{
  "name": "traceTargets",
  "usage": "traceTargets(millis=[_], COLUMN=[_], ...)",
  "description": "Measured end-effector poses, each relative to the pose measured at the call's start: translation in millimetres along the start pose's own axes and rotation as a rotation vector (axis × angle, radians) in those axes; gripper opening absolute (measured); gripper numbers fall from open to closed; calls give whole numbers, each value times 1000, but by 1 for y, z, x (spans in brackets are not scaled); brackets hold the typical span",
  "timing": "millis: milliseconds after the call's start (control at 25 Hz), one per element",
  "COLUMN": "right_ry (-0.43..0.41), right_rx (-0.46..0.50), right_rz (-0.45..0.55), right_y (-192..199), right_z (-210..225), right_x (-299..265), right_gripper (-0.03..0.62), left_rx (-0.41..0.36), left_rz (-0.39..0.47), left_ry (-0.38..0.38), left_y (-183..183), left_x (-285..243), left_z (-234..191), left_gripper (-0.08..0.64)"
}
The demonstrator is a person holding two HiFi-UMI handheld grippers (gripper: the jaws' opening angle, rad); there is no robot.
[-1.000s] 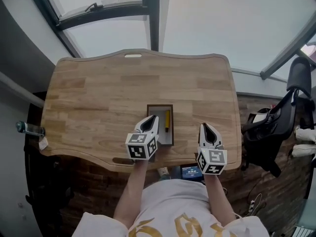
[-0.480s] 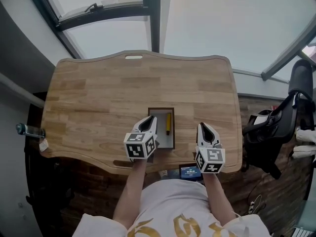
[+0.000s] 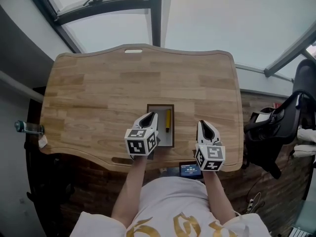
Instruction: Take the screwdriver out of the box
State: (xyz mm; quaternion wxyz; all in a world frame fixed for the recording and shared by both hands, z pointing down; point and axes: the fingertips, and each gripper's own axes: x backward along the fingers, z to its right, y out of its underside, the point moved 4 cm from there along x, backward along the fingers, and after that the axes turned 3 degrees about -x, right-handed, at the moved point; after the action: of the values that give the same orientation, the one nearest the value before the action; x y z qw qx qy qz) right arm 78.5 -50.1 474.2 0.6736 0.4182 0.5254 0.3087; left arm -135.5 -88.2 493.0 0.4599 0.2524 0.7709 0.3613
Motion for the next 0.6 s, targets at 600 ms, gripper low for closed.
traceTargets(millis=[600], right_ry=[-18], right_rx=[-19], right_rz=[-49], right_y=[9], right_z=[17], right_x=[-29], right_gripper=[34], left_rx=[6], left_rz=[-176], left_ry=[9], left_y=[18], left_x=[-40], left_z=[10], left_gripper=[23])
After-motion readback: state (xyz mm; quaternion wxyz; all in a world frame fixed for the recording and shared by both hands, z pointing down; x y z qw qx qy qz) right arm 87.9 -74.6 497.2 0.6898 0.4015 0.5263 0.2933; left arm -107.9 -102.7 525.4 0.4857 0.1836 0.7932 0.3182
